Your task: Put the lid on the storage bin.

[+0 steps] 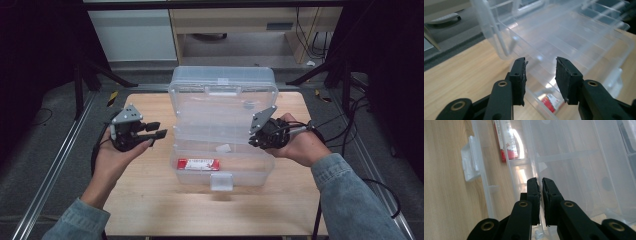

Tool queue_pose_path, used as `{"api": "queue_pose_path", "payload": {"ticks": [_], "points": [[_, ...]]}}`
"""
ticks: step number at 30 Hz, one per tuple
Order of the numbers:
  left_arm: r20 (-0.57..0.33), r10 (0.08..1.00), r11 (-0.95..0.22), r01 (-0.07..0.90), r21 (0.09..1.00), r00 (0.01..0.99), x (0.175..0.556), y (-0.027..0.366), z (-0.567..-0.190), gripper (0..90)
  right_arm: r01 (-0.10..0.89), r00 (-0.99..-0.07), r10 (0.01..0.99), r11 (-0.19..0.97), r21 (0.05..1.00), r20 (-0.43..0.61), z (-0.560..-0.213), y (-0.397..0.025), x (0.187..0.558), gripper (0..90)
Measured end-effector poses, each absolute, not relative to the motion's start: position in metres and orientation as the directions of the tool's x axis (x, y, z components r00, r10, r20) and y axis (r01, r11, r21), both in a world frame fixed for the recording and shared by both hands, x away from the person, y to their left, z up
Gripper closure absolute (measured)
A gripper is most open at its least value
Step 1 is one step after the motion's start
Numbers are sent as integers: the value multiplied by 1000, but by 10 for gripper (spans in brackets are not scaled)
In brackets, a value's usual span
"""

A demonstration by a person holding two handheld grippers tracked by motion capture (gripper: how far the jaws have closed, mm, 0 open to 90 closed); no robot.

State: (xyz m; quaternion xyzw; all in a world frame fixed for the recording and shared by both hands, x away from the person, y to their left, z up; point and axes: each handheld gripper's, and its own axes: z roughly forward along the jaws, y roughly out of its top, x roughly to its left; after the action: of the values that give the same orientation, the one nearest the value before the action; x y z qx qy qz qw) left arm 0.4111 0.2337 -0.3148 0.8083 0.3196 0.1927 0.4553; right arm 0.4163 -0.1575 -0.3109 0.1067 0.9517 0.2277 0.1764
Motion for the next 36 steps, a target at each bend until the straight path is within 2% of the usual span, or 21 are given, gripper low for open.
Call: {"api": "queue_pose_path", "payload": {"ticks": [6, 8, 12, 17, 20, 36], "points": [[9, 705, -371, 358, 857, 709, 440, 231, -305, 617, 119, -919, 276, 874, 472, -280, -312, -158, 415, 853], [3, 712, -370, 371, 852, 703, 450, 227, -306, 583, 119, -920, 275, 875, 470, -279, -313, -158, 414, 854], [-21, 721, -339, 378, 861, 693, 461, 222, -308, 577, 117, -921, 274, 873, 474, -278, -314, -159, 412, 852], [-21, 735, -323, 378, 868, 677, 467, 220, -307, 570, 119, -920, 278, 870, 479, -277, -316, -160, 411, 849], [-28, 736, -314, 377, 871, 677, 469, 219, -307, 614, 117, -922, 275, 869, 481, -273, -316, -161, 410, 849], [-57, 748, -274, 387, 880, 661, 476, 219, -307, 610, 120, -924, 275, 869, 480, -267, -321, -162, 406, 844]]}}
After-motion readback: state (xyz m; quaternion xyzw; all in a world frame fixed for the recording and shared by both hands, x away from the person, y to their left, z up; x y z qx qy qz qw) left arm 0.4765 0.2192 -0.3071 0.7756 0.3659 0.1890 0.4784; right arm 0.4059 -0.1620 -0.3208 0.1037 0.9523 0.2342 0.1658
